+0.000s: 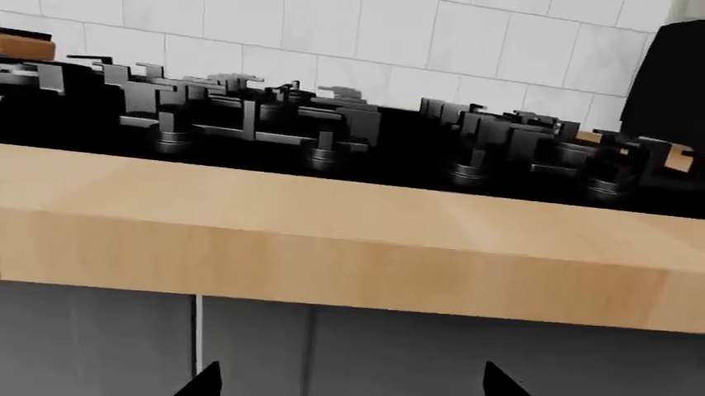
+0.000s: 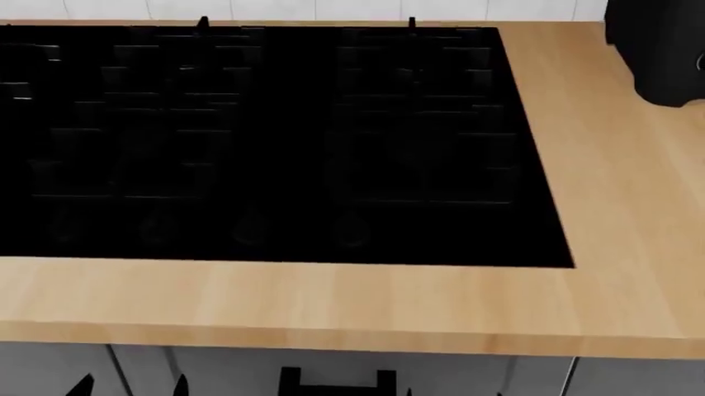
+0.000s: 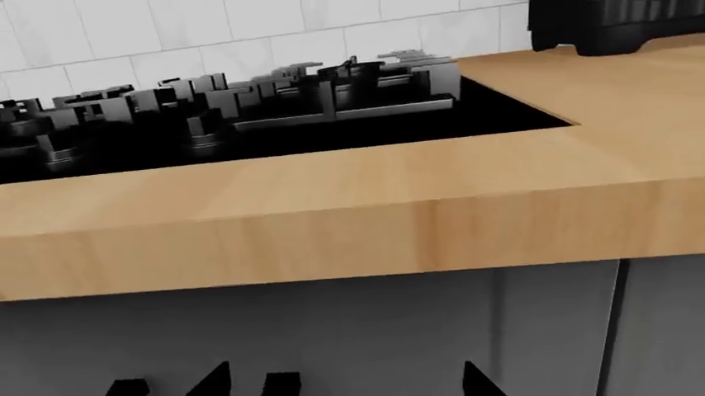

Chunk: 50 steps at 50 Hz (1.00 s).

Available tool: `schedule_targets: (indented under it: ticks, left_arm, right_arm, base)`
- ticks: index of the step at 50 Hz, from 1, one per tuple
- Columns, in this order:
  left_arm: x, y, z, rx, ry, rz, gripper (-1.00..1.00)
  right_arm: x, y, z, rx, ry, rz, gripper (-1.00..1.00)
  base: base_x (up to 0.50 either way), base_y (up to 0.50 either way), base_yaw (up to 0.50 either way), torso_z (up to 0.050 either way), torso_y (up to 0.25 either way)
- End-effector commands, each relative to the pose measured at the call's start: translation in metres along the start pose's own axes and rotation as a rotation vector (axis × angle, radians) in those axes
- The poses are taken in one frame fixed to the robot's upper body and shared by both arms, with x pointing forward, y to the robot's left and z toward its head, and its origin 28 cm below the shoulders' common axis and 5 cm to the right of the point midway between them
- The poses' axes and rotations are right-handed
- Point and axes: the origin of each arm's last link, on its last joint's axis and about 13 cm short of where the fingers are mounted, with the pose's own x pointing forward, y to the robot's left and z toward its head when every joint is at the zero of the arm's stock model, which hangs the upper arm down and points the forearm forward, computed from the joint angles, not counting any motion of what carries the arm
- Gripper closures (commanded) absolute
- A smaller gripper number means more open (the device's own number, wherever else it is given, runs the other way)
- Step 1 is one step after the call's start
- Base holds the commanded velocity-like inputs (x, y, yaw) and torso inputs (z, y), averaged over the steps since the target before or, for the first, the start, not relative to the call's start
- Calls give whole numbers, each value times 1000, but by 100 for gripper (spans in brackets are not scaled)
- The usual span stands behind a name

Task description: Pick the broccoli from the plate and place it in the pan.

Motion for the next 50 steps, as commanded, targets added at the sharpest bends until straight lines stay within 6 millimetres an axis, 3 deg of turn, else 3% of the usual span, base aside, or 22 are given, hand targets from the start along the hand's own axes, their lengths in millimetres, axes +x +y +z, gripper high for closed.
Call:
schedule_targets:
  ticks: [1,46,48,50]
  left_arm:
    - [-1,1,1,-54,5,-23,-100]
    - [0,5,5,-73,21,-35,-100]
    - [3,7,11,-46,17,-13,-100]
    - [2,12,22,65,-35,-16,-100]
  right_arm:
    - [-1,1,2,50,6,18,-100]
    - [1,5,2,29,7,26,-100]
    - [5,4,10,26,-23,1,-100]
    - [14,2,35,64,-32,-45,-100]
  base:
    - [0,0,0,50,0]
    - [0,0,0,47,6]
    - [0,0,0,50,31]
    - [0,0,0,50,30]
